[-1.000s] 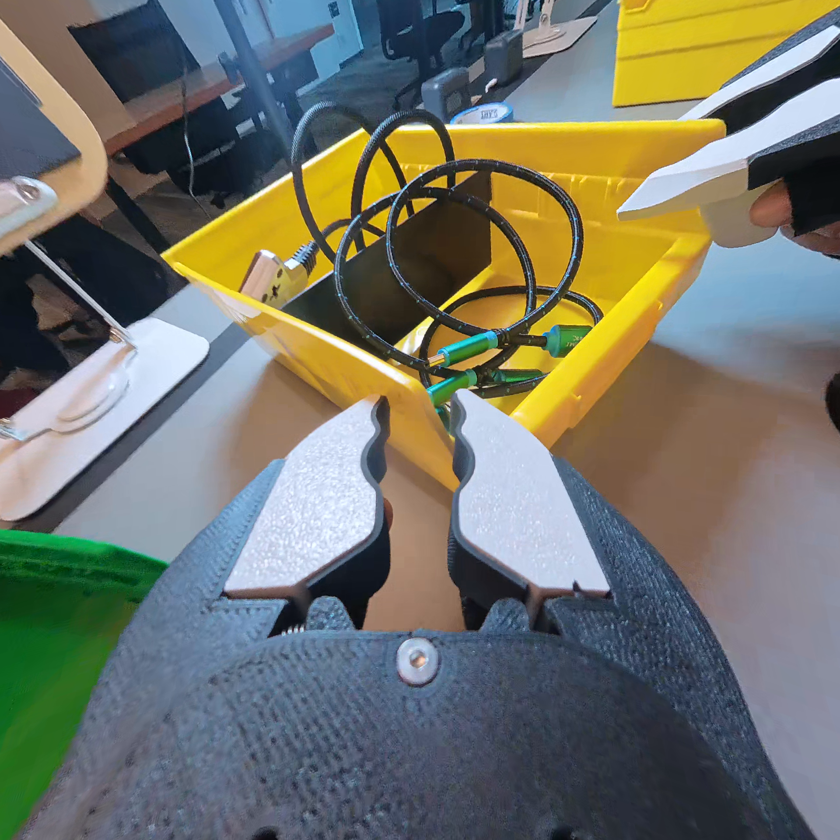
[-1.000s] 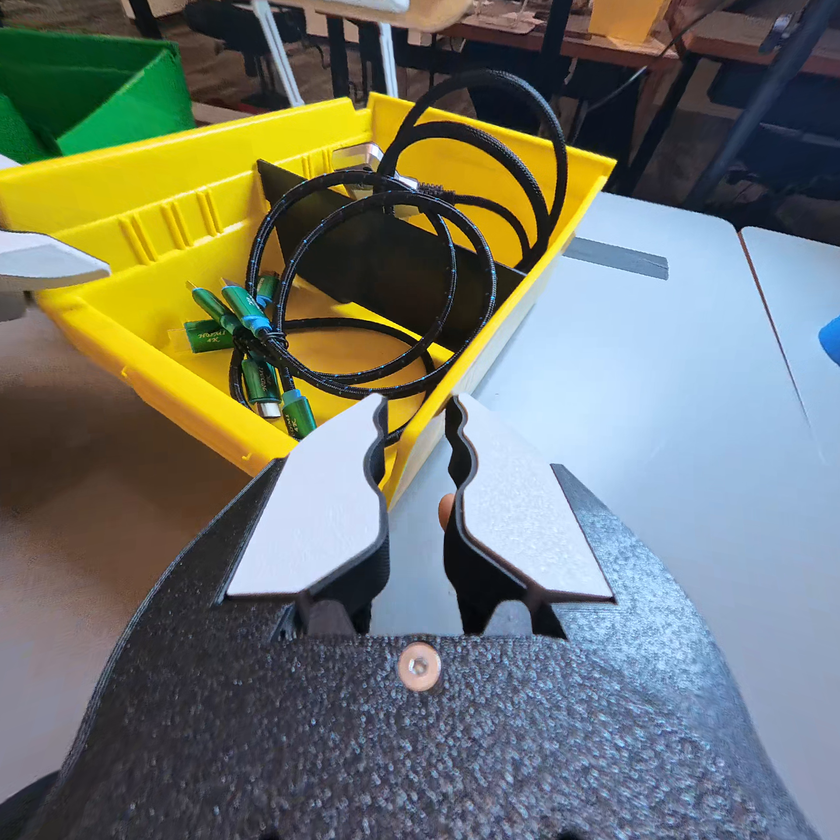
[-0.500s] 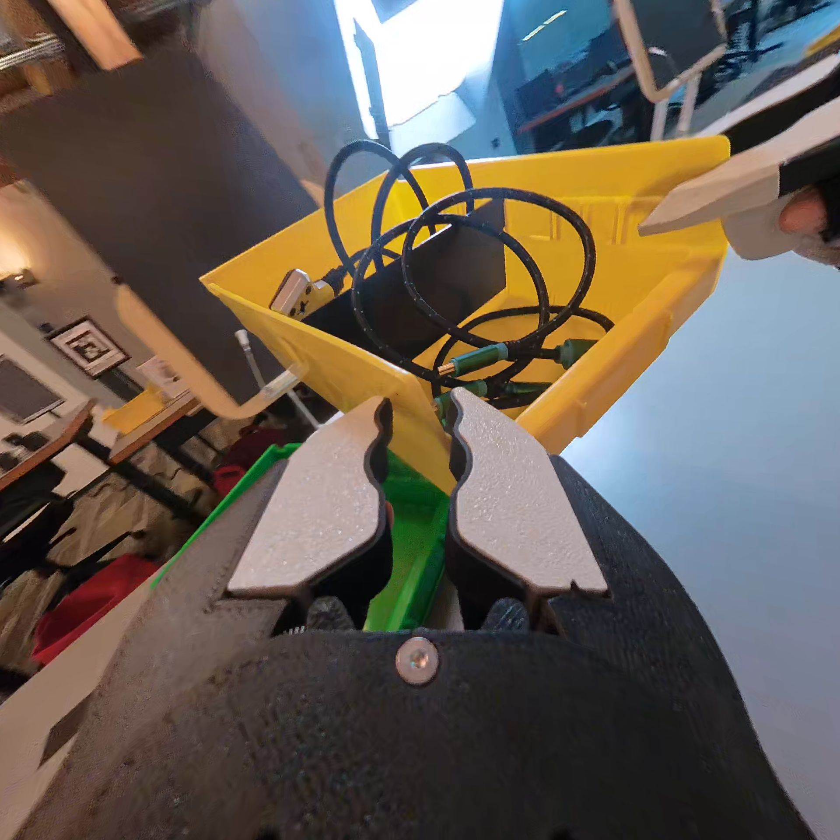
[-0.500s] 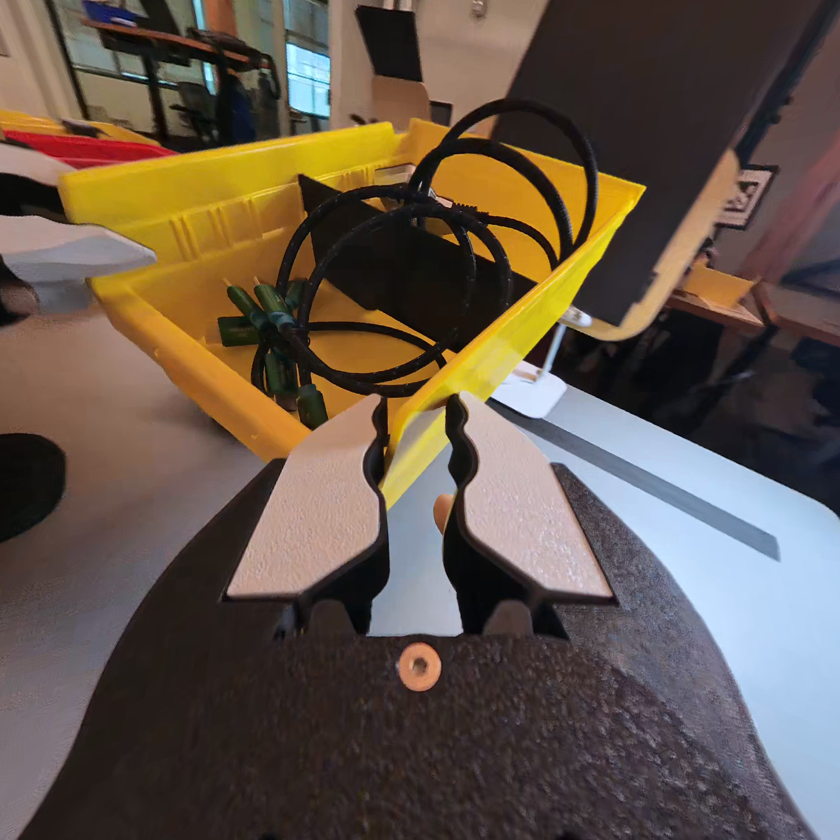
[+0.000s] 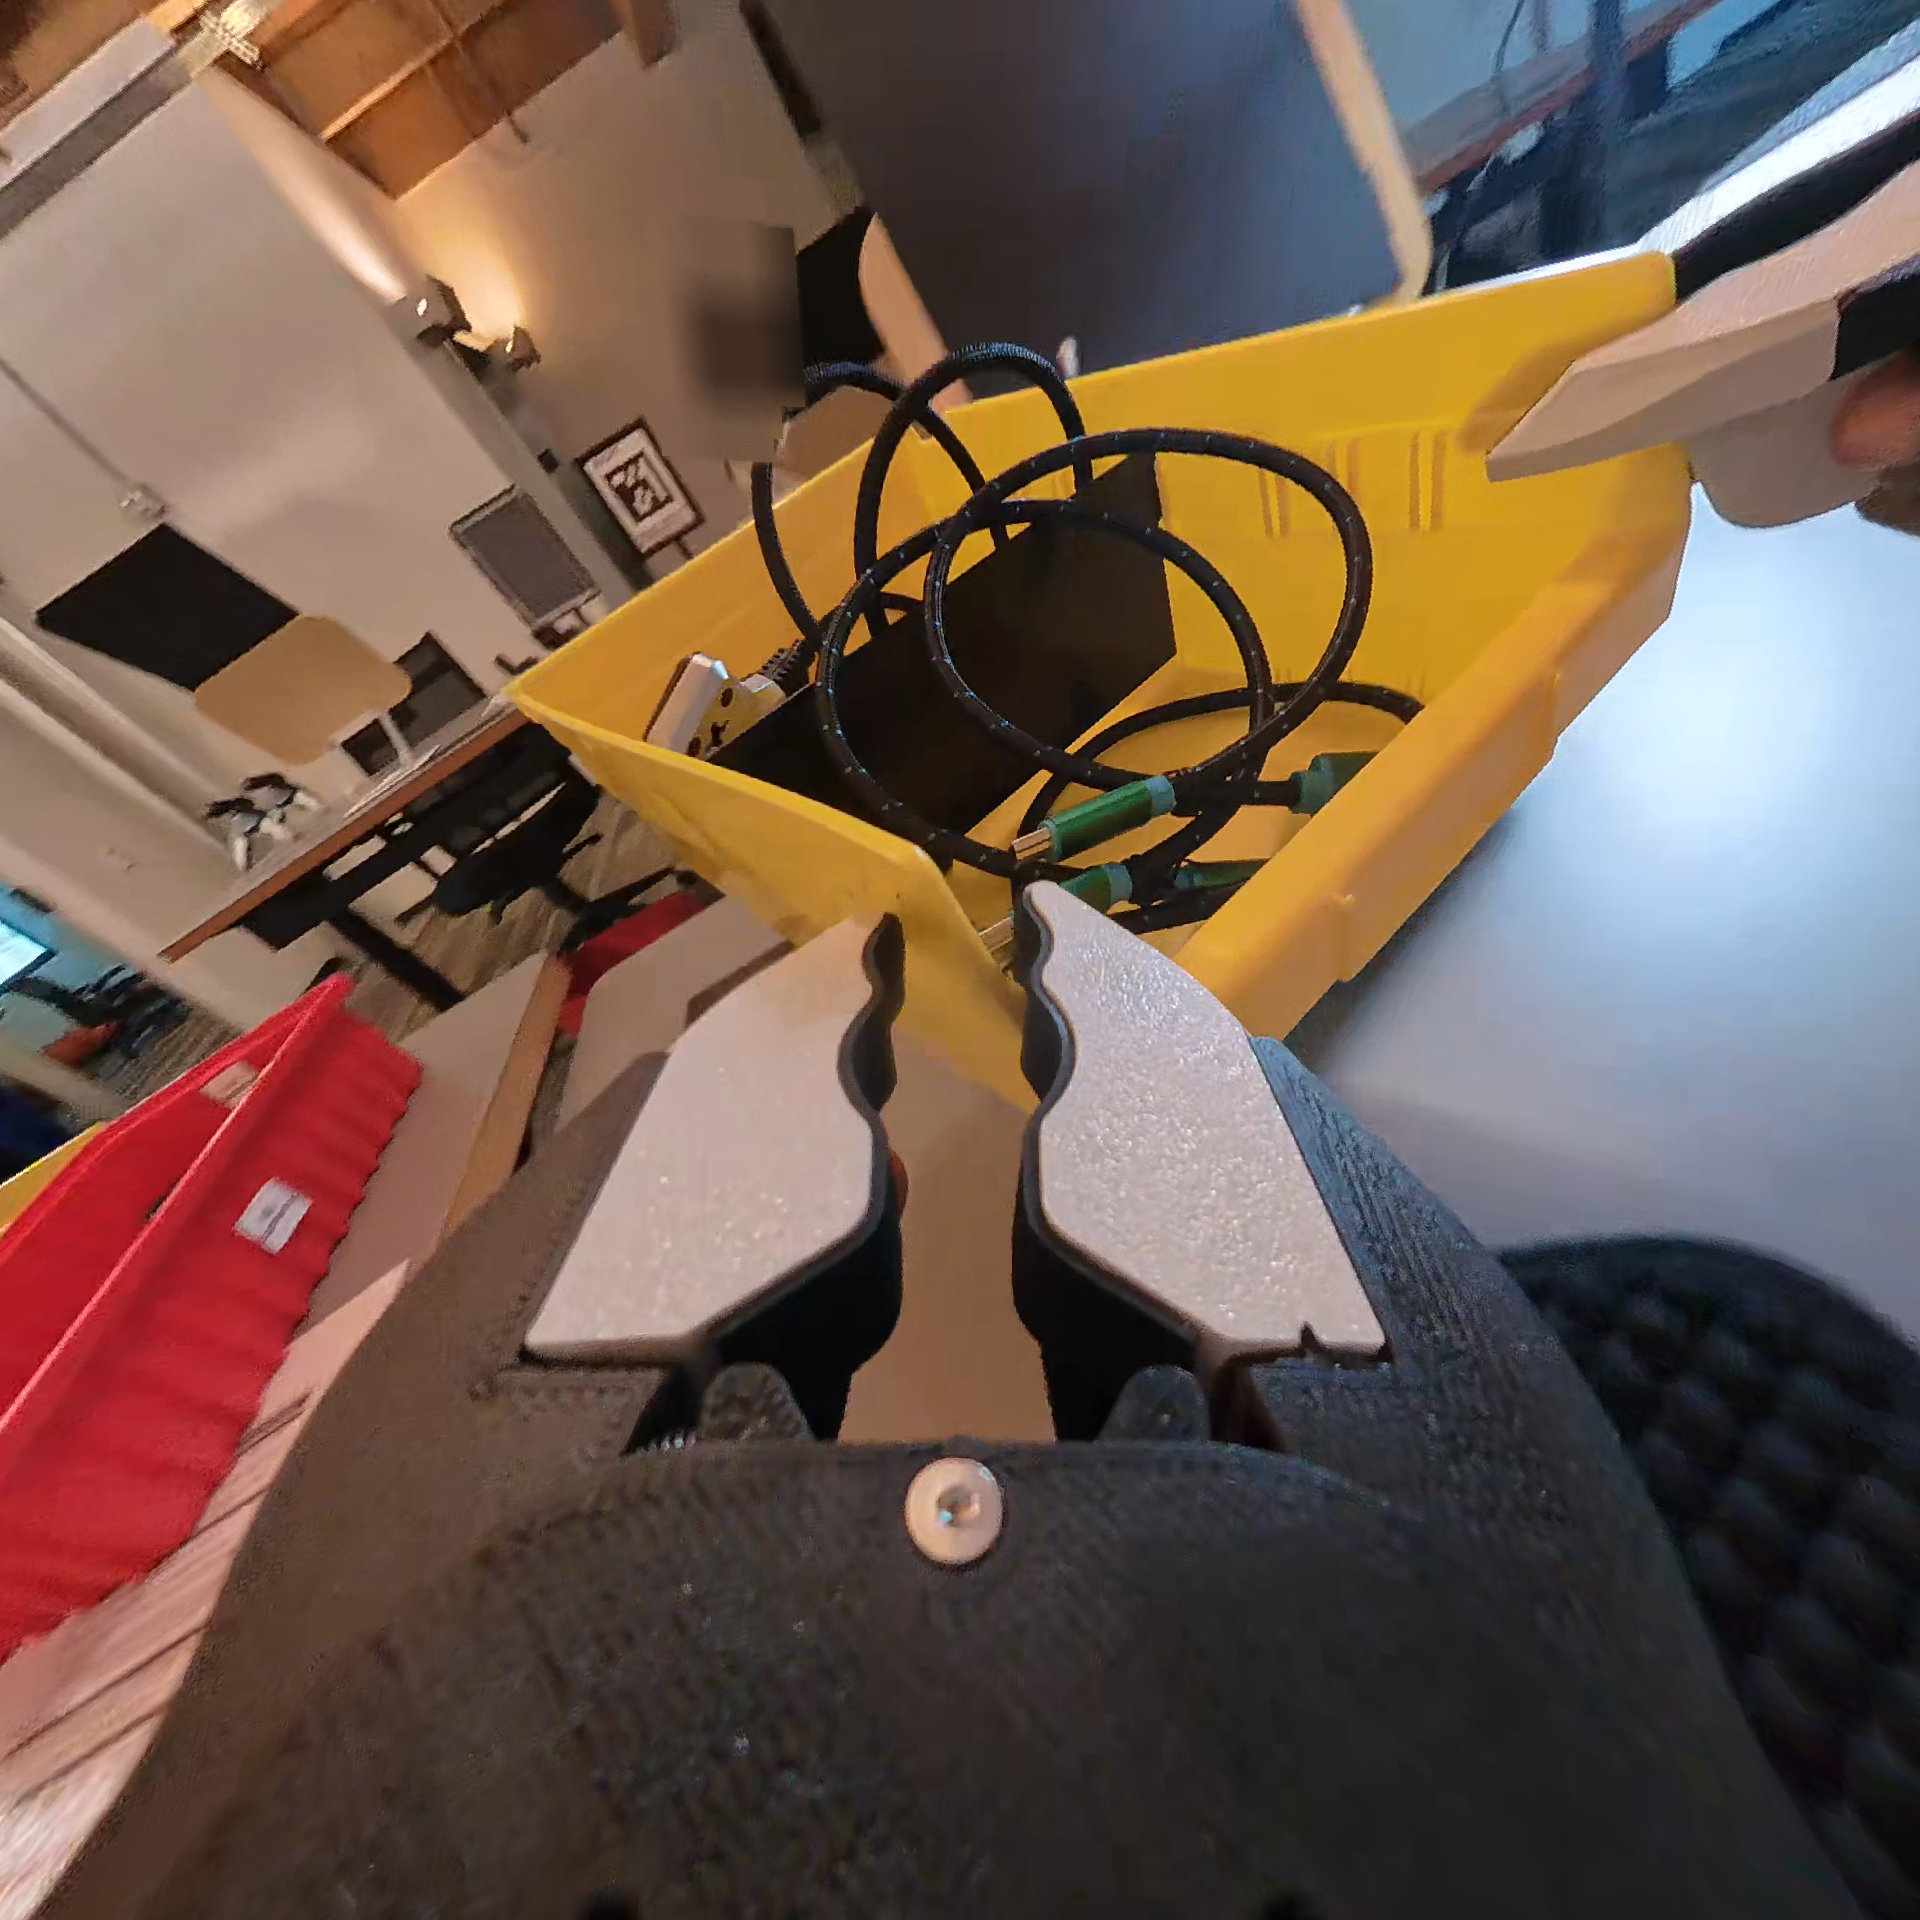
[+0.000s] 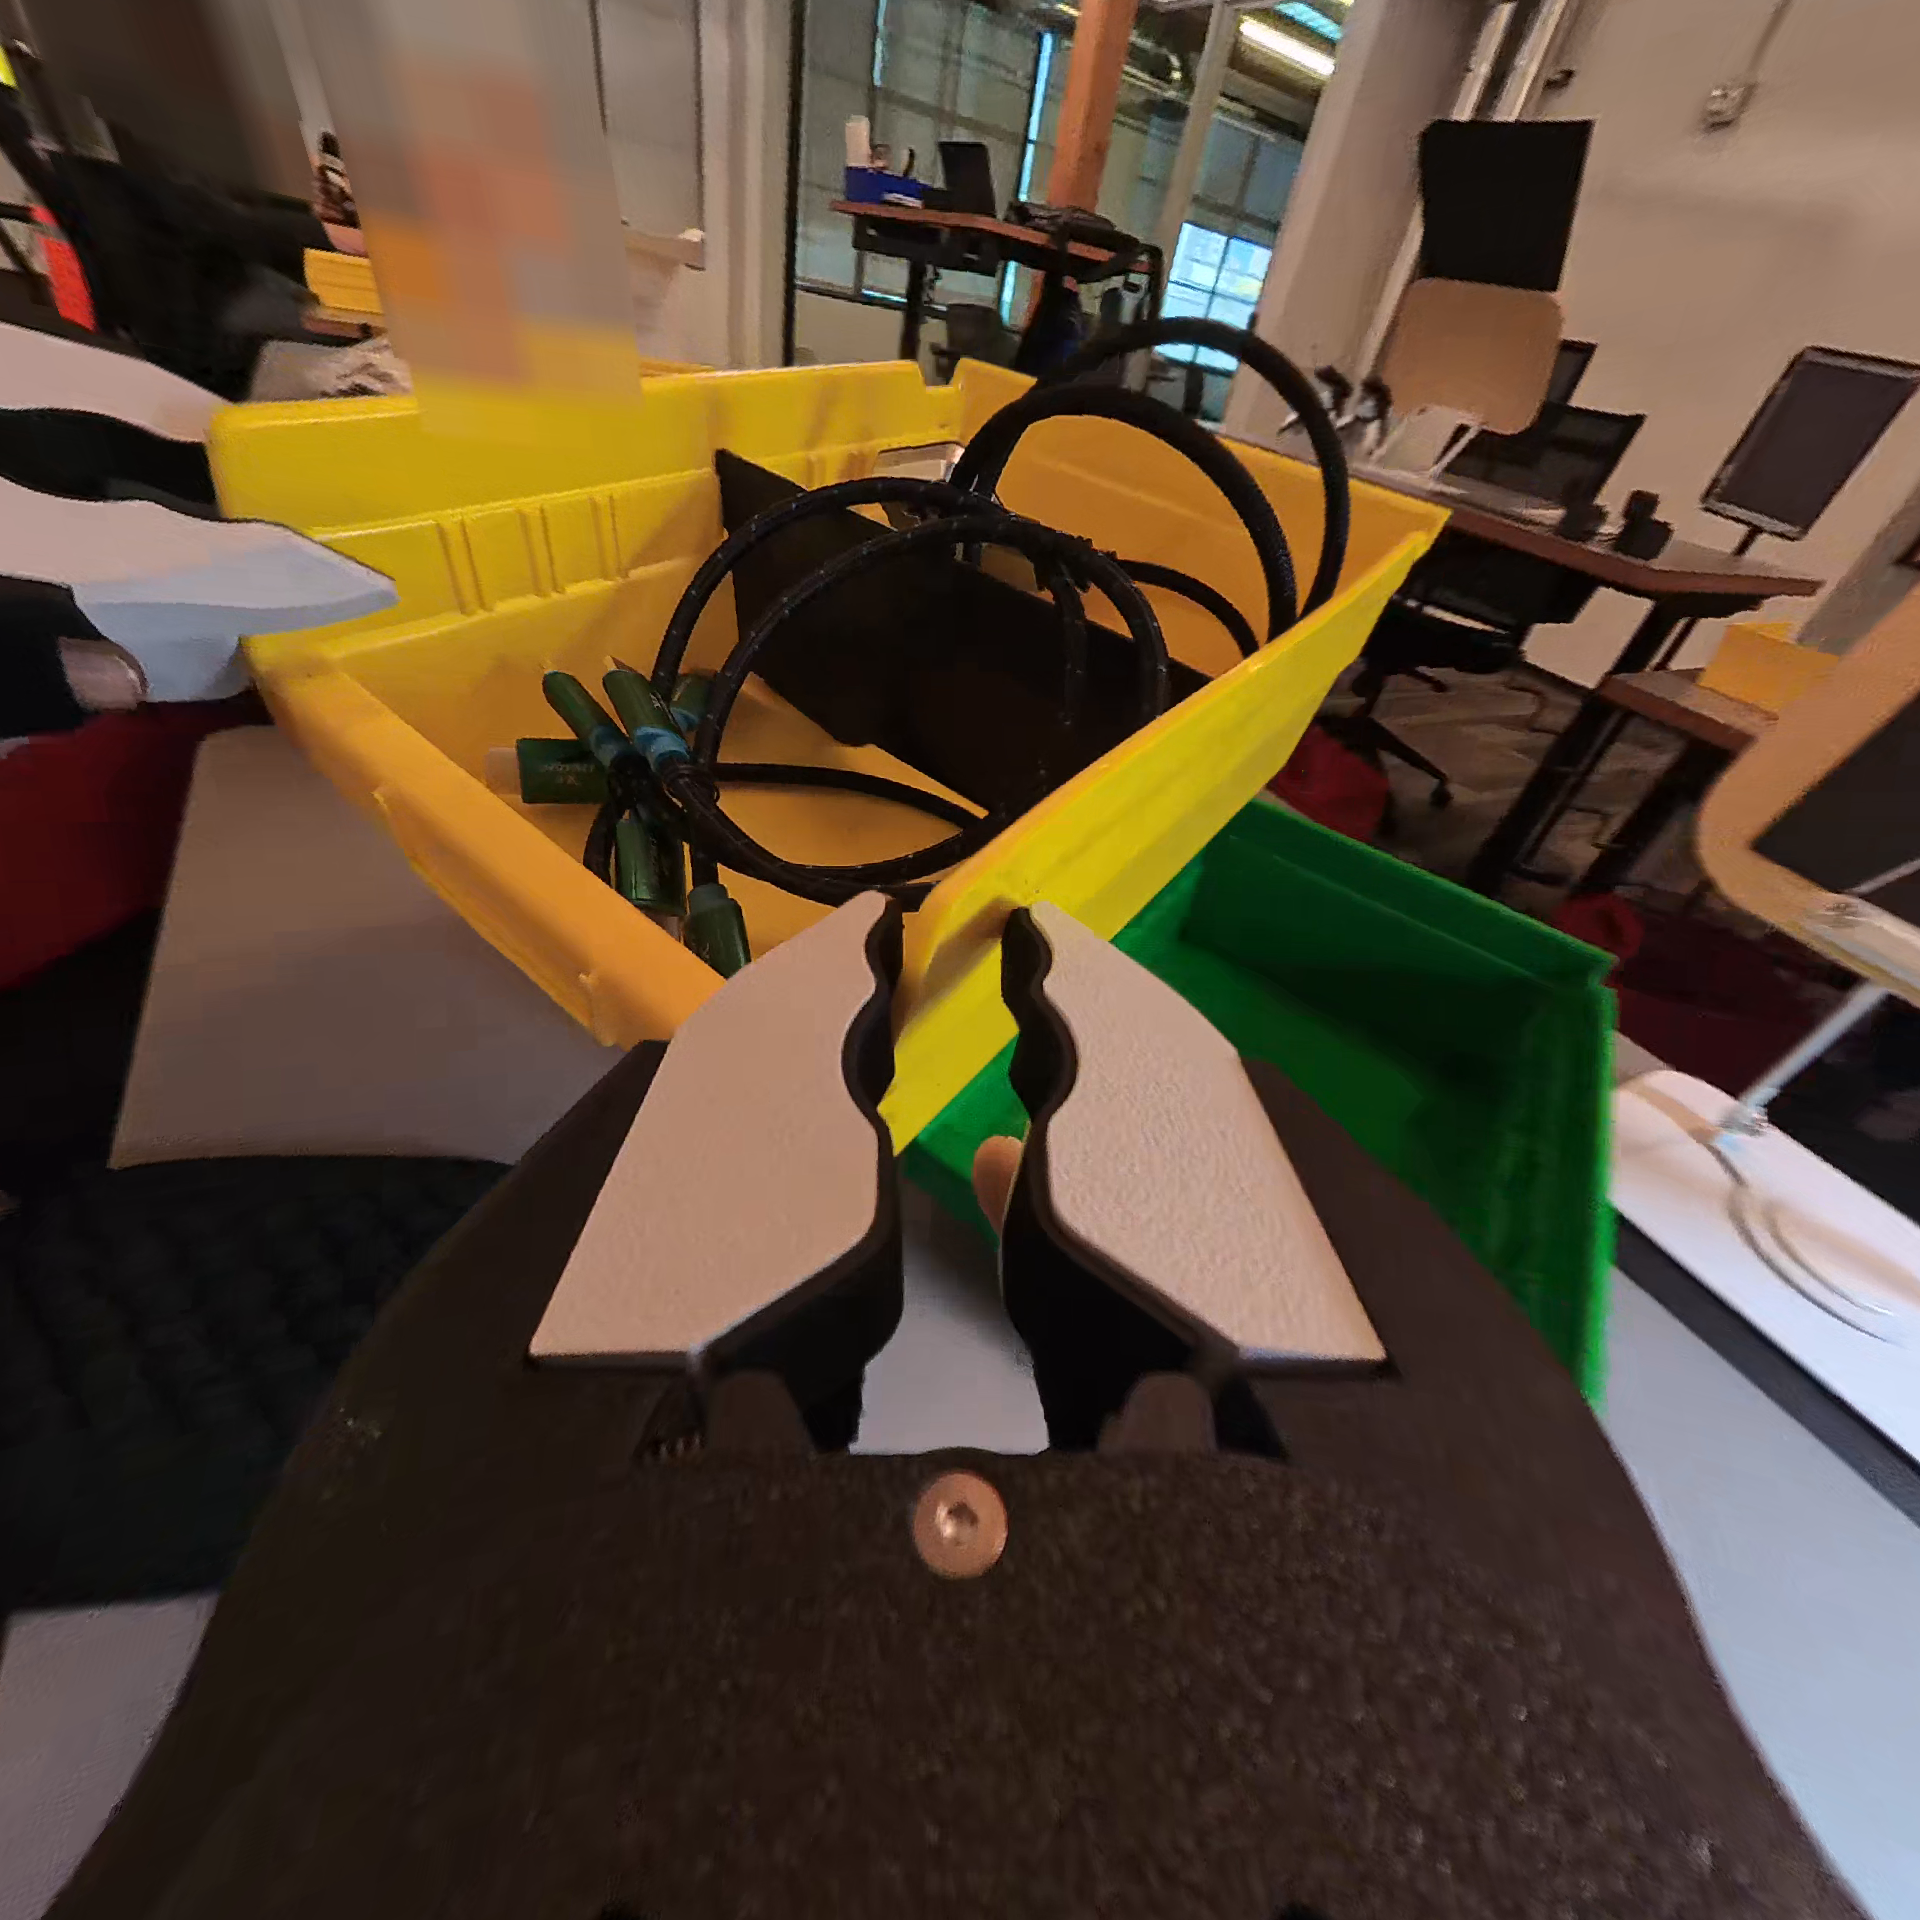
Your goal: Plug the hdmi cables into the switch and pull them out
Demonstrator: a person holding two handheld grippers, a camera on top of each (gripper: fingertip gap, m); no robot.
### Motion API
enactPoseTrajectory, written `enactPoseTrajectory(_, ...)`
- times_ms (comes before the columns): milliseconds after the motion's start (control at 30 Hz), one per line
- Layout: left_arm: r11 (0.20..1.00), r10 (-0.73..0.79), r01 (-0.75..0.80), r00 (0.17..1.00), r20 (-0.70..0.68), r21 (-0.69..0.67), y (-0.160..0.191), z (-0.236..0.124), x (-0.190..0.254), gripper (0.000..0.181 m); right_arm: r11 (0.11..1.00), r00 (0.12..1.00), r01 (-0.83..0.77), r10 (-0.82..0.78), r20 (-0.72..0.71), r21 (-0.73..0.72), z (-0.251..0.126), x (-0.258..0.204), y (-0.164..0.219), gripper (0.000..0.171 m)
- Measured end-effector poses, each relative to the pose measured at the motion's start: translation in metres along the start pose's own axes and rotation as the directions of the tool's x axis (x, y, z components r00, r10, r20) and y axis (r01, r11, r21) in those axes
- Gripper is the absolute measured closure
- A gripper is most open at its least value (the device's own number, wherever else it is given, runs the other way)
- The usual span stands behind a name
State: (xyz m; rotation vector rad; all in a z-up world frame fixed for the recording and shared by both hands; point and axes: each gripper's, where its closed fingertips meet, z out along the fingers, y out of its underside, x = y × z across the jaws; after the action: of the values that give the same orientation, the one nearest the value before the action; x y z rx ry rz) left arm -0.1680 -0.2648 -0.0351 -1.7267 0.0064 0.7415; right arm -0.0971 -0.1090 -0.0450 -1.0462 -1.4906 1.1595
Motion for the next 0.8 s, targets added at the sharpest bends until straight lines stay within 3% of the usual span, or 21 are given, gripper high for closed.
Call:
enactPoseTrajectory(33,0.999,0.013,-0.012,1.000,0.014,-0.029,0.010,-0.007,-0.007,0.161,1.000,0.999,-0.025,0.025,0.020,0.003,0.011,-0.009,0.002,0.153)
enactPoseTrajectory(200,0.990,-0.029,0.035,0.998,0.048,-0.133,0.061,-0.027,-0.030,0.161,0.996,0.993,-0.076,0.080,0.082,-0.042,0.058,-0.041,0.027,0.154)
enactPoseTrajectory(433,0.964,-0.069,0.065,0.998,-0.008,-0.256,0.134,0.006,-0.007,0.162,0.982,0.992,-0.118,0.124,0.034,-0.150,0.076,-0.030,0.079,0.154)
enactPoseTrajectory(567,0.965,-0.129,0.130,0.991,0.017,-0.226,0.138,0.029,0.001,0.162,0.977,0.996,-0.089,0.087,-0.019,-0.196,0.069,-0.017,0.102,0.152)
enactPoseTrajectory(700,0.959,-0.140,0.135,0.990,-0.005,-0.248,0.148,0.053,0.009,0.162,0.964,0.996,-0.032,0.054,0.074,-0.264,0.039,-0.023,0.121,0.143)
enactPoseTrajectory(800,0.958,-0.103,0.099,0.995,-0.002,-0.267,0.150,0.059,0.001,0.142,0.955,0.989,0.067,-0.026,0.143,-0.291,0.004,-0.008,0.121,0.137)
